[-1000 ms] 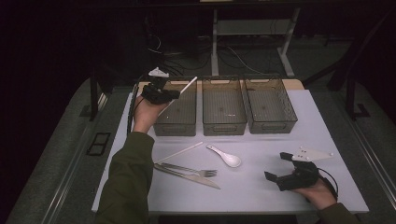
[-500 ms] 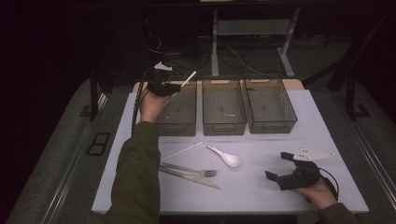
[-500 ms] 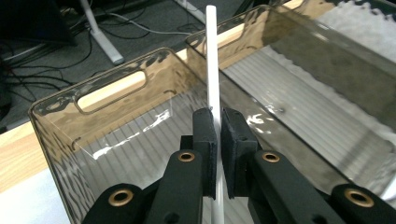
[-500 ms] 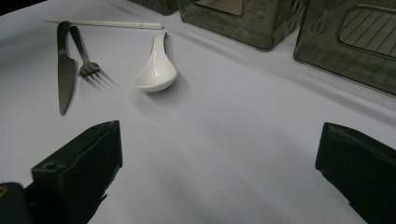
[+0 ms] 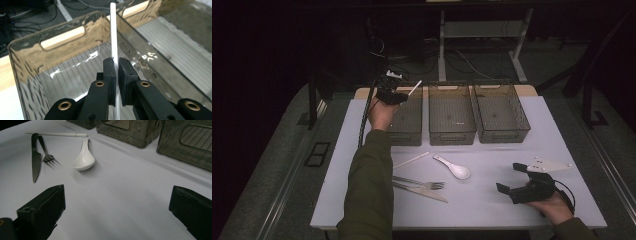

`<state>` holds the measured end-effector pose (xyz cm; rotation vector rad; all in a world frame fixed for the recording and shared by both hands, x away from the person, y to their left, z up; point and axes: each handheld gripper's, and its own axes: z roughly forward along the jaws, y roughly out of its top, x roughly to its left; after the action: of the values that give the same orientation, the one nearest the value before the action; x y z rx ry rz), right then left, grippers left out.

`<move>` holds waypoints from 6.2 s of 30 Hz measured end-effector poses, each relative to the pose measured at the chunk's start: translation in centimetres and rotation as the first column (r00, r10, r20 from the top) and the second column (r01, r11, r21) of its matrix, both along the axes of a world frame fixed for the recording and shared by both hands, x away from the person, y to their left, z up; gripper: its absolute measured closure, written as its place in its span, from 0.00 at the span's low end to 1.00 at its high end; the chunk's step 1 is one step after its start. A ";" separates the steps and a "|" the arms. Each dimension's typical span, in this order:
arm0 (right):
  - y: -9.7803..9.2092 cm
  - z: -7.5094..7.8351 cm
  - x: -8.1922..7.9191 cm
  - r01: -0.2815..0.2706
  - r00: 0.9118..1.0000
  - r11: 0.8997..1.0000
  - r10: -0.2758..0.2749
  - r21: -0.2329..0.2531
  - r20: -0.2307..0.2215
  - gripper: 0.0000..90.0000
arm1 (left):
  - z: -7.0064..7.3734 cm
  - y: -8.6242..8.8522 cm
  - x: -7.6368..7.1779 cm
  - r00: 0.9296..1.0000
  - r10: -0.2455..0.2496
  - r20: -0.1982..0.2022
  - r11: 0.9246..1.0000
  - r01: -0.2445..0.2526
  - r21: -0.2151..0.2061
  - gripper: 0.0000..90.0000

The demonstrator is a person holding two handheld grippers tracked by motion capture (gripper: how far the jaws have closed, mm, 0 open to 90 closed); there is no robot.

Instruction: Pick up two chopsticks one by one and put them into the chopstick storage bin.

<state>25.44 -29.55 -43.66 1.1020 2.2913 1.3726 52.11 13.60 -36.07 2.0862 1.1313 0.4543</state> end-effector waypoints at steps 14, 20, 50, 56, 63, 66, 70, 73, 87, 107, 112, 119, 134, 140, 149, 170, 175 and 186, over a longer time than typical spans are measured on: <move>0.0 0.0 0.0 0.002 1.000 1.000 -0.002 0.003 -0.003 0.01 | -1.5 -0.7 0.6 0.997 0.033 -0.072 0.997 -0.027 0.078 0.94; 0.0 0.0 0.0 0.002 1.000 1.000 -0.002 0.002 -0.002 0.01 | -1.4 -0.7 0.5 0.997 0.026 -0.066 0.997 -0.022 0.068 0.90; 0.0 0.1 -0.1 0.009 1.000 1.000 -0.009 -0.012 0.005 0.01 | 3.8 1.5 -10.8 0.955 -0.296 0.036 0.951 0.298 -0.080 0.51; 0.0 0.1 -0.1 0.011 1.000 1.000 -0.011 -0.010 0.005 0.01 | 2.7 1.8 -13.6 0.942 -0.332 0.055 0.939 0.336 -0.074 0.47; 0.0 0.1 -0.2 0.014 1.000 1.000 -0.014 -0.011 0.002 0.01 | 0.2 2.1 -16.2 0.930 -0.363 0.061 0.929 0.366 -0.056 0.46; 0.0 0.1 -0.1 0.017 1.000 1.000 -0.017 -0.012 0.005 0.01 | -1.1 2.5 -16.9 0.931 -0.362 0.055 0.930 0.364 -0.052 0.51; -0.1 0.0 -0.1 0.019 1.000 1.000 -0.019 -0.014 0.004 0.01 | -2.5 3.1 -17.6 0.924 -0.377 0.056 0.922 0.380 -0.067 0.62; -0.1 0.0 -0.1 0.020 1.000 1.000 -0.020 -0.013 0.003 0.01 | -3.4 3.3 -17.9 0.922 -0.384 0.046 0.920 0.386 -0.063 0.64; -0.1 0.0 -0.1 0.018 1.000 1.000 -0.018 -0.024 0.002 0.01 | -7.0 4.1 -16.9 0.911 -0.409 -0.049 0.913 0.408 -0.018 0.79; -0.1 0.0 -0.1 0.021 1.000 0.999 -0.021 -0.024 0.003 0.01 | -8.5 4.2 -16.7 0.904 -0.417 -0.095 0.909 0.416 -0.029 0.89; -0.1 0.0 -0.1 0.021 1.000 0.999 -0.021 -0.025 0.003 0.01 | -8.5 4.2 -16.8 0.904 -0.419 -0.089 0.908 0.419 -0.017 0.92; -0.1 0.0 -0.1 0.020 1.000 0.999 -0.020 -0.025 0.004 0.01 | -8.3 3.9 -16.9 0.900 -0.427 -0.084 0.902 0.430 0.023 0.93; -0.2 0.1 -0.1 0.019 1.000 1.000 -0.019 -0.021 0.007 0.01 | -7.6 4.1 -17.0 0.907 -0.416 -0.059 0.907 0.419 0.039 0.94; -0.2 0.1 -0.1 0.020 1.000 1.000 -0.020 -0.021 0.007 0.01 | -7.1 4.2 -17.1 0.907 -0.419 -0.051 0.907 0.421 0.033 0.94; -0.3 0.1 -0.1 0.023 1.000 1.000 -0.023 -0.021 0.008 0.01 | -5.5 4.1 -17.9 0.909 -0.417 -0.027 0.908 0.418 0.031 0.94; -0.2 -0.4 -0.3 0.010 1.000 1.000 -0.010 0.010 -0.024 0.01 | -2.1 2.9 -19.2 0.914 -0.406 0.023 0.914 0.406 -0.019 0.94; 0.1 -0.6 -0.2 0.006 1.000 1.000 -0.006 0.006 -0.028 0.01 | -1.4 2.9 -19.1 0.919 -0.391 0.044 0.919 0.393 -0.039 0.94; 0.4 -0.7 -0.1 0.003 1.000 1.000 -0.002 0.010 -0.030 0.01 | -0.2 3.0 -17.7 0.938 -0.341 0.061 0.937 0.345 -0.051 0.94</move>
<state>25.29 -29.14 -44.36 1.1358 2.3052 1.3774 34.38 16.60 -36.22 2.1482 0.7191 0.2974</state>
